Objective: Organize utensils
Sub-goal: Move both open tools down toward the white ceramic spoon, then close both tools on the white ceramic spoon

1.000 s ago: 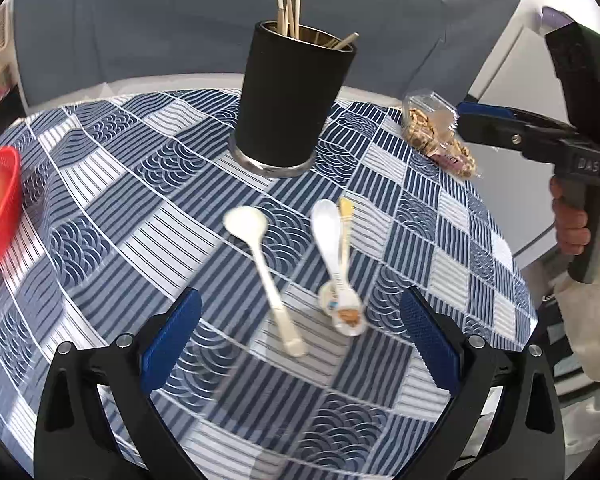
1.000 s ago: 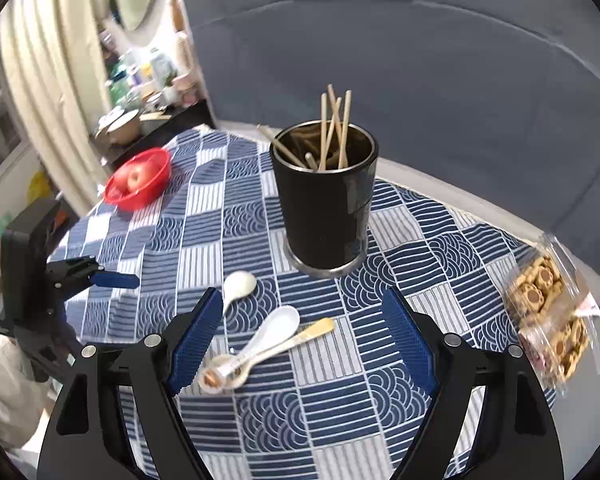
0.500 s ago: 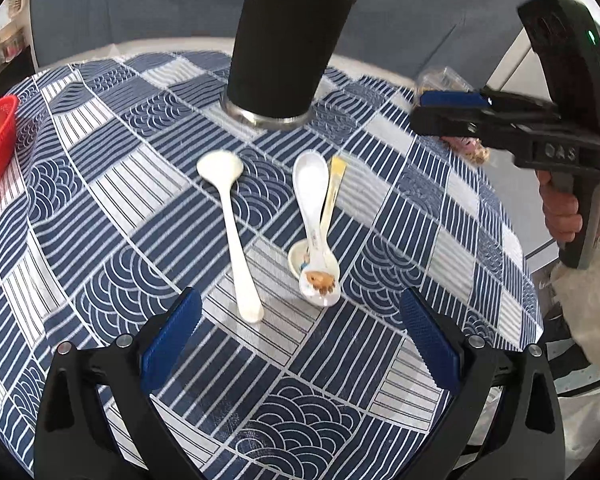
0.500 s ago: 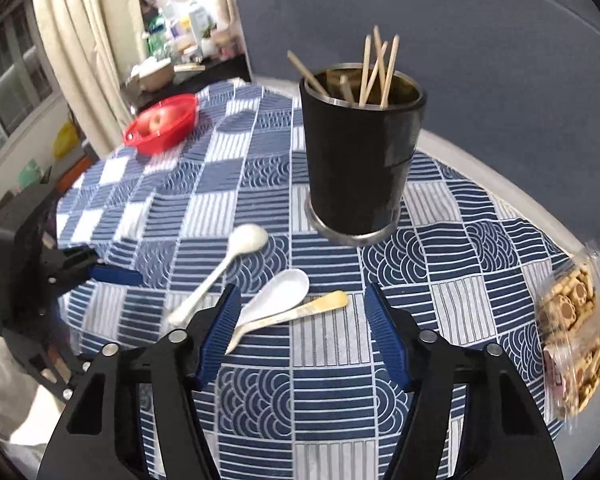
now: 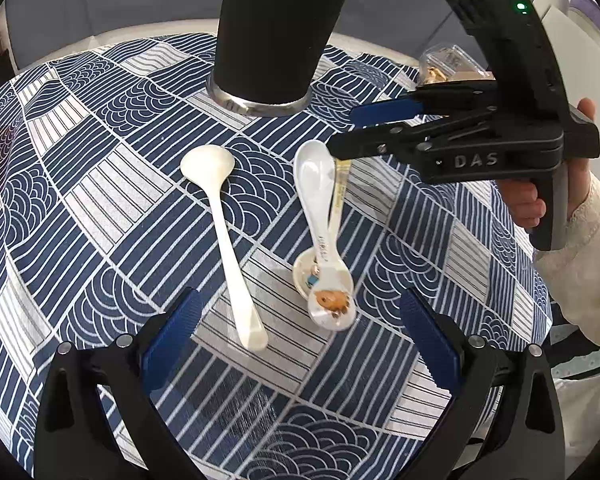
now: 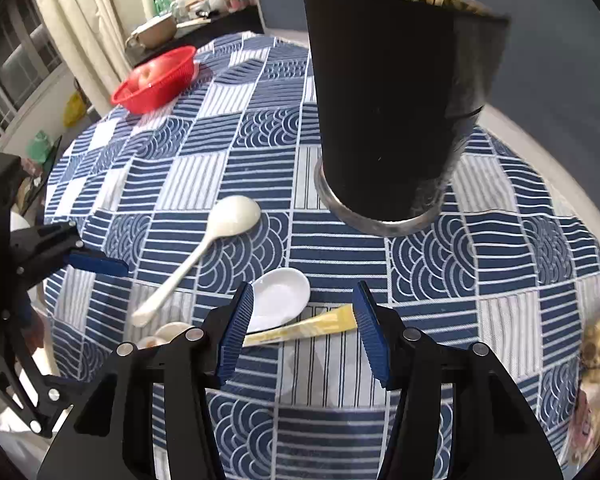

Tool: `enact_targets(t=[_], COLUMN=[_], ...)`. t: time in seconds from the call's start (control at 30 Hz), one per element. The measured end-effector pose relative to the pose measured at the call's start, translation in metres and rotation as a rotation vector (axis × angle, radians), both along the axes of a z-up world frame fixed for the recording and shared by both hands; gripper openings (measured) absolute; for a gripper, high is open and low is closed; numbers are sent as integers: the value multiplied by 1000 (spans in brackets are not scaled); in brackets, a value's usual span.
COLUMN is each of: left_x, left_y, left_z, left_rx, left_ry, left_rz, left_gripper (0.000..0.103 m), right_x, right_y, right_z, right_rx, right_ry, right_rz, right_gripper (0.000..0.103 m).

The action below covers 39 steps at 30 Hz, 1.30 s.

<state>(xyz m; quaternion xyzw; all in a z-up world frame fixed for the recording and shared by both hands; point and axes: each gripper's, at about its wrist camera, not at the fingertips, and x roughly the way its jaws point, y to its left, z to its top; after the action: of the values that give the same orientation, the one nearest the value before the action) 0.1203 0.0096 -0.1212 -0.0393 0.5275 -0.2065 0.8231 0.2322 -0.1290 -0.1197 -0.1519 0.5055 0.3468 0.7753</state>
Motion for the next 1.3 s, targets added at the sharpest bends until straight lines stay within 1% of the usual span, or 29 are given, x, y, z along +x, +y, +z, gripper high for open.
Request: enact_targets(t=[0.1, 0.13, 0.23, 0.3, 0.33, 0.37, 0.47, 0.53, 0.6, 0.63, 0.7, 0.73, 0.77, 0.83, 0.87, 0.93, 0.97, 1.0, 1.03, 1.07, 1.17, 1.3], left_x=[6, 8, 14, 17, 18, 18, 18, 18, 16, 15, 15, 16, 16, 14, 13, 12, 12, 12, 13, 13, 8, 4], left_y=[-1, -1, -4, -5, -5, -5, -6, -8, -8, -7, -4, -2, -1, 2, 2, 2, 2, 2, 3, 3, 2, 3], left_z=[-3, -3, -7, -10, -11, -11, -11, -12, -12, -13, -13, -14, -15, -16, -15, -15, -16, -16, -16, -16, -6, 9], left_rx=[-9, -11, -1, -1, -3, -4, -11, 8, 51, 53, 45, 60, 77, 60, 52, 49, 61, 65, 65, 67, 91, 97], left_ry=[14, 19, 34, 44, 46, 45, 47, 35, 11, 8, 4, -4, -8, 4, 2, -7, -8, -4, 5, 9, -17, -43], left_rz=[-4, -6, -21, -25, -21, -16, -11, -15, 4, 10, 30, 42, 49, 41, 42, 38, 40, 39, 31, 25, 7, -7], left_gripper=[97, 97, 97, 97, 97, 97, 97, 97, 95, 93, 81, 79, 77, 77, 75, 63, 49, 37, 31, 22, 21, 21], right_x=[9, 12, 19, 22, 22, 22, 20, 19, 15, 14, 12, 12, 11, 11, 12, 9, 7, 4, 1, -1, -6, -12], right_y=[2, 2, 4, 3, 3, 3, 4, 3, 3, 4, 2, 2, 2, 2, 2, 6, 9, 12, 15, 17, 19, 17], right_z=[-8, -11, -20, -23, -24, -25, -23, -20, -15, -12, -6, -2, -1, 4, 5, 10, 13, 14, 16, 19, 28, 45], right_rx=[8, 13, 21, 42, 68, 73, 88, 106, 104, 110, 146, 179, 191, 217, 223, 232, 229, 221, 210, 210, 215, 226], right_ry=[24, 40, 76, 95, 121, 124, 119, 132, 117, 117, 130, 144, 145, 156, 160, 159, 153, 143, 131, 128, 108, 76], right_rz=[-1, 0, 2, -2, 4, 3, -16, -33, -32, -35, -47, -53, -55, -67, -73, -70, -57, -48, -41, -37, -37, -37], right_gripper=[42, 38, 36, 25, 13, 7, 6, 5, 5, 5, 5, 5, 5, 5, 5, 5, 5, 5, 5, 5, 5, 5])
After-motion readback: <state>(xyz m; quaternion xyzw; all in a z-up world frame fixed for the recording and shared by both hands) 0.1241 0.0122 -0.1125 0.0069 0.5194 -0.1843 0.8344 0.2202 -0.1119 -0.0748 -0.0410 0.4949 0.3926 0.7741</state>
